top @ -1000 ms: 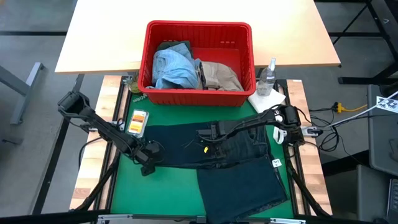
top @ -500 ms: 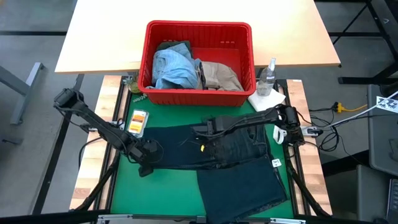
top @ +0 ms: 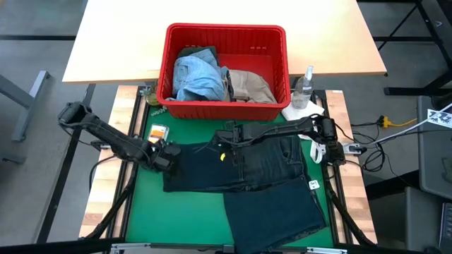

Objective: Fold laundry
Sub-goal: Fold the dark blue jeans

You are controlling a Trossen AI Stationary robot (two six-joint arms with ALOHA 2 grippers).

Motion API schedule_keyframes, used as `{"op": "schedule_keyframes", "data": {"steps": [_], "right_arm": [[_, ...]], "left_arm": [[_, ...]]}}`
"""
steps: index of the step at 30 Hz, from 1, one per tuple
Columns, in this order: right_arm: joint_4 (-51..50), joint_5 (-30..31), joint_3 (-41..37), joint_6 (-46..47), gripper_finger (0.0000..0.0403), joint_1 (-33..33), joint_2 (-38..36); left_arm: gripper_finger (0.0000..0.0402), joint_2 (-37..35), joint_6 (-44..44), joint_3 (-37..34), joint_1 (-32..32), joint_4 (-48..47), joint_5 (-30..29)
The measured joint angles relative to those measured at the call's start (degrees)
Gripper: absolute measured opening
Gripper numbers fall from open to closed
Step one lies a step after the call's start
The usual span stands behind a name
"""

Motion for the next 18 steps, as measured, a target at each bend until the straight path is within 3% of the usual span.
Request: {"op": "schedule_keyframes", "data": {"steps": [7,18], "right_arm": [[0.0,-0.4,-0.1,0.0,0.0147,-1.0,3.9],[-2.1,-4.5,-0.1,0.0,0.0147,-3.4,8.5]], "left_arm": [[0.0155,0.0,0.0,-1.0,7.0,-2.9,-1.5],[0.0155,0.0,-0.7,-6.0,11.4,-2.5,1.4]]}}
